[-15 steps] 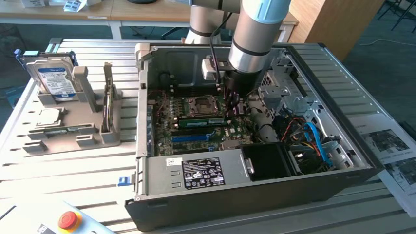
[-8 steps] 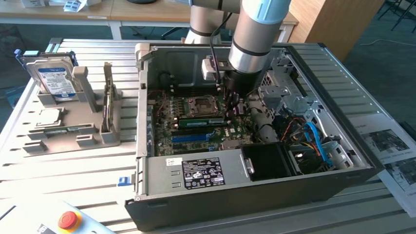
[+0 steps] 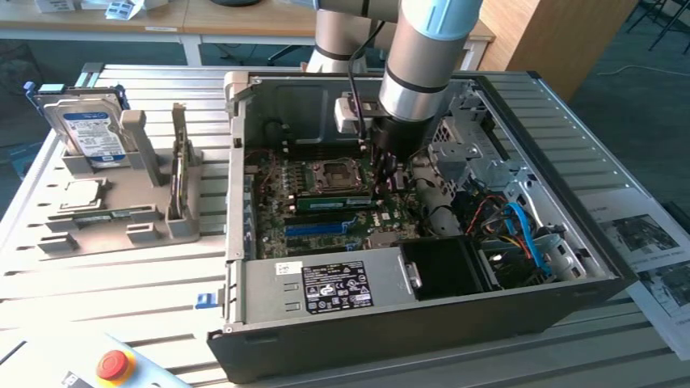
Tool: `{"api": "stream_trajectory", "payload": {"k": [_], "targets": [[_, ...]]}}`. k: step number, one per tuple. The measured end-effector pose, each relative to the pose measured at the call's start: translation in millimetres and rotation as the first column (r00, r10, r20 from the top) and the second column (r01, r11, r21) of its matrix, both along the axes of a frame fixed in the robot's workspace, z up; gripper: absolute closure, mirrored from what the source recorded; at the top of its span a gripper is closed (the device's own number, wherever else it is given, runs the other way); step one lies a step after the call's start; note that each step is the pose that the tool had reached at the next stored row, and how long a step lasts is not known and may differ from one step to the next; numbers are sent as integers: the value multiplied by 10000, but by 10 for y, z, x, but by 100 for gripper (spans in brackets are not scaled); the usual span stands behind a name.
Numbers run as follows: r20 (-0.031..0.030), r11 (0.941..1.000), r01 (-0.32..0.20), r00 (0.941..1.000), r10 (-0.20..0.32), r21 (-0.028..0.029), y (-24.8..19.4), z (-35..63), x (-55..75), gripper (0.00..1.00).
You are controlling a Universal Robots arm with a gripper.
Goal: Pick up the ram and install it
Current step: 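Press down the ram until it locks into place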
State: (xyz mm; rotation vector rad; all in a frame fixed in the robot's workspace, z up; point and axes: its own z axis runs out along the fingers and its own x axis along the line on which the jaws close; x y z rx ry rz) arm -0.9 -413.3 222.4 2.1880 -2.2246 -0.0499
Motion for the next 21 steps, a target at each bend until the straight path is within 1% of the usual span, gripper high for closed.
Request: {"api": "stream_trajectory", "payload": {"k": [14, 21], "targets": [[-1, 10000, 0, 10000, 0, -4, -1, 77, 0, 90], [-2, 10000, 0, 10000, 0, -6, -1, 101, 0, 90]]}}
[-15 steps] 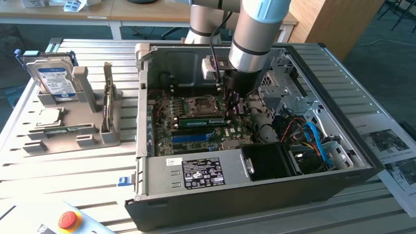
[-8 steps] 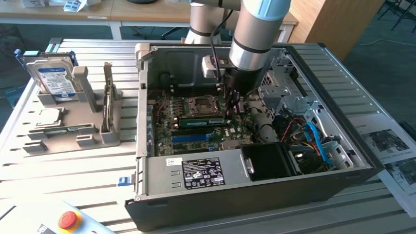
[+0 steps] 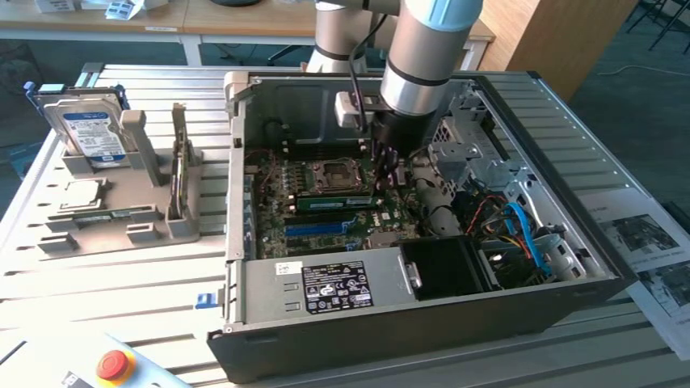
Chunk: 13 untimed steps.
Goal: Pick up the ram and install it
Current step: 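Press down the ram until it locks into place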
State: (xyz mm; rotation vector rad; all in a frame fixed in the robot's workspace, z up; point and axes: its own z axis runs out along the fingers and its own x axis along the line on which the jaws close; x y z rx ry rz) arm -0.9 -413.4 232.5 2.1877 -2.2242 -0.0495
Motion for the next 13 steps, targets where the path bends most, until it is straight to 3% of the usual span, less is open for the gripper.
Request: {"api": "stream_trajectory", "payload": {"k": [13], "targets": [[0, 10000, 1, 10000, -1, 1, 0, 35, 0, 90]]}}
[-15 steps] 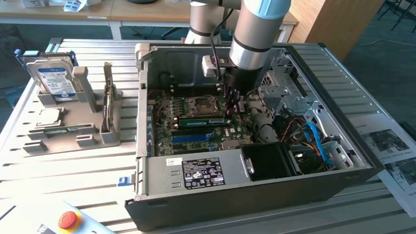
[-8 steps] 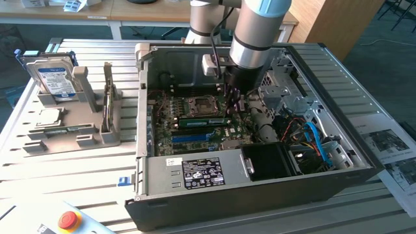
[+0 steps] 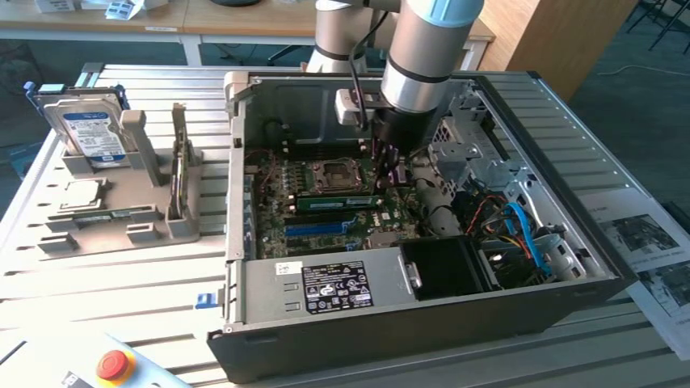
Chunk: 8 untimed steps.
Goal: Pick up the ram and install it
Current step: 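Press down the ram until it locks into place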
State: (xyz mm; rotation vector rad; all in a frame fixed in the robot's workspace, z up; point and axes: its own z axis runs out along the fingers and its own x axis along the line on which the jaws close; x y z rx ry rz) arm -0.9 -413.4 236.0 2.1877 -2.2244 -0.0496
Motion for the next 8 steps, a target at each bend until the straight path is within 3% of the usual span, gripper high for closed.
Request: {"api": "stream_trajectory", "payload": {"k": [8], "targets": [[0, 10000, 0, 10000, 0, 0, 0, 0, -19, 90]]}}
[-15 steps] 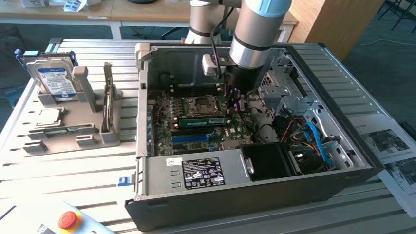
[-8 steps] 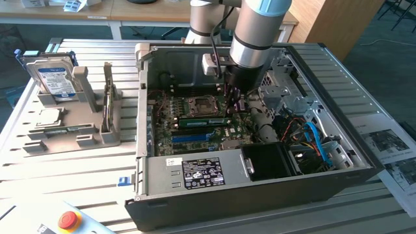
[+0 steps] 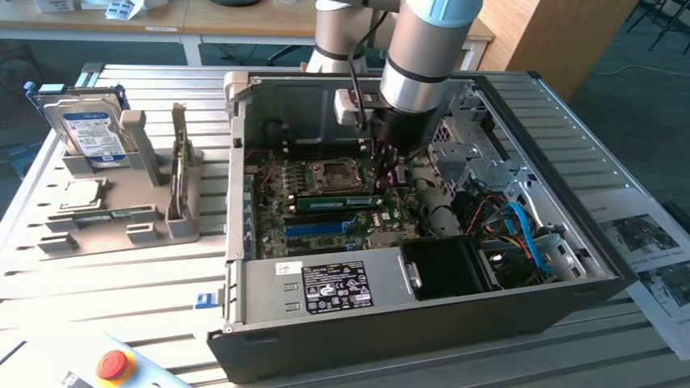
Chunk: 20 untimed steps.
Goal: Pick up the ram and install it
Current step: 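Press down the ram until it locks into place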
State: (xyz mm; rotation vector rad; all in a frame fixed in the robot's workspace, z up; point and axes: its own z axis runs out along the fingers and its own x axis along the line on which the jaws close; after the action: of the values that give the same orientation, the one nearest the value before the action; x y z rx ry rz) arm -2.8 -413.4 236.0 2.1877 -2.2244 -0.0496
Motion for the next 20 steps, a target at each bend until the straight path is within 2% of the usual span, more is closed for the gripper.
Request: {"api": "stream_trajectory", "payload": {"k": [20], "targets": [[2, 10000, 0, 10000, 0, 1, 0, 0, -266, 90]]}}
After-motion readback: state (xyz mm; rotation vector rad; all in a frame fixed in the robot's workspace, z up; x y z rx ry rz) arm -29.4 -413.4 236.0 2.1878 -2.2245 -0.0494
